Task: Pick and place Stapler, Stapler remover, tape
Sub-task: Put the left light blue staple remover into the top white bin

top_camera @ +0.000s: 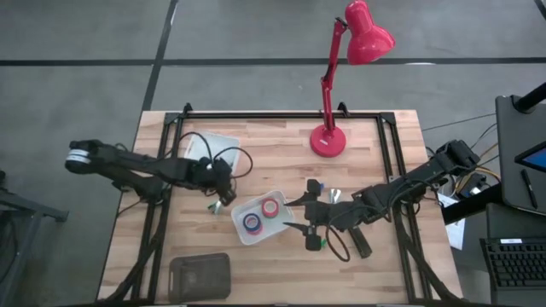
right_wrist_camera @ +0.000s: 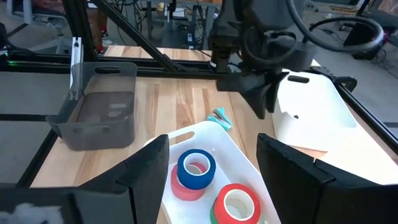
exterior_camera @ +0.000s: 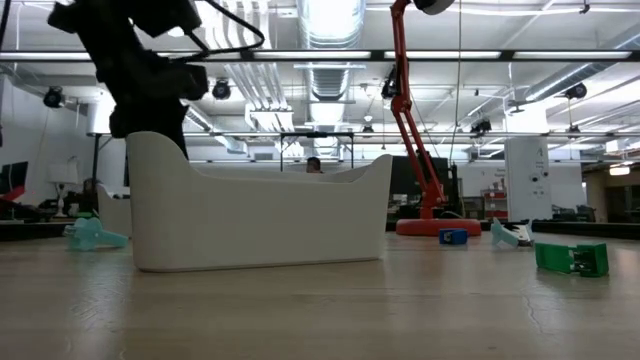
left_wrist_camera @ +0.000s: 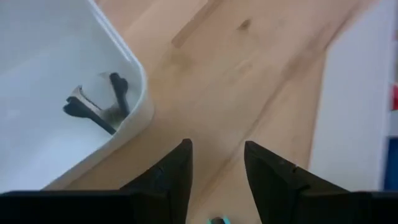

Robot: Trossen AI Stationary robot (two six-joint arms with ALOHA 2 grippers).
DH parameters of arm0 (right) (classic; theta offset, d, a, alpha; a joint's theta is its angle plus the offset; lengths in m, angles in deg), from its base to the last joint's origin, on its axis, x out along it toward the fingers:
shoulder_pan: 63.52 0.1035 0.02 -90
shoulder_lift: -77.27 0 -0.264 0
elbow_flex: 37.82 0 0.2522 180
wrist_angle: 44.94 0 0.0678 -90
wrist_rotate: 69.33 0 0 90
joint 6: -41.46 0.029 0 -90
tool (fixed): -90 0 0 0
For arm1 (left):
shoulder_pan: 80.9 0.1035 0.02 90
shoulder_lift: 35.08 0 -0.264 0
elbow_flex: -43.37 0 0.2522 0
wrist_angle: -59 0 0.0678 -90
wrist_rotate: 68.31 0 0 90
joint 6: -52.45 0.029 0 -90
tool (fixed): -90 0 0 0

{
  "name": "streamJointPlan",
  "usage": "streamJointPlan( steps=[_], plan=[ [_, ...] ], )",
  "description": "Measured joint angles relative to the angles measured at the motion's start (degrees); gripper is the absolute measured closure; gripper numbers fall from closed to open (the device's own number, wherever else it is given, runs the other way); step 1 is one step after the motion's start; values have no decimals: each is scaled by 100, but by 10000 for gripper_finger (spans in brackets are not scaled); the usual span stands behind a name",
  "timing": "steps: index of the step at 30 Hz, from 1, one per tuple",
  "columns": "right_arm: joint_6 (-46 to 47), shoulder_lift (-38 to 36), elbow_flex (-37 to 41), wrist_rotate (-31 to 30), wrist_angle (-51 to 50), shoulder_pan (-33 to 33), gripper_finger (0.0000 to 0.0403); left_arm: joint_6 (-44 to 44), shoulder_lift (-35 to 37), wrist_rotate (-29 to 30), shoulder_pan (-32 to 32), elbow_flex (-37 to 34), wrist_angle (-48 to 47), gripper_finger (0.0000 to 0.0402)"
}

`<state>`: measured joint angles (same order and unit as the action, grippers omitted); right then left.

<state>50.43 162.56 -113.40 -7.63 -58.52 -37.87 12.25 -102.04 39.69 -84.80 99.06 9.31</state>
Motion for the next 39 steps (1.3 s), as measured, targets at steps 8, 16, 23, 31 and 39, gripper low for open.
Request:
streamJointPlan(
  steps=[8,16,23,31,39],
  plan=[
    [-30,0,0,0,5,-4,170,-187,125,73,-483,0,-434,256],
    [-76,0,0,-2,11,-4,170,-1457,125,-61,-1164,-95,-1577,255],
    [-72,0,0,-2,13,-4,170,-2172,131,-60,-1685,-284,-1564,254],
    [-63,0,0,-2,13,-4,170,-2701,131,-60,-1919,-716,-1461,255],
    [-67,0,0,-17,135,-4,170,-2471,131,-34,-1919,-1127,-669,256]
  ],
)
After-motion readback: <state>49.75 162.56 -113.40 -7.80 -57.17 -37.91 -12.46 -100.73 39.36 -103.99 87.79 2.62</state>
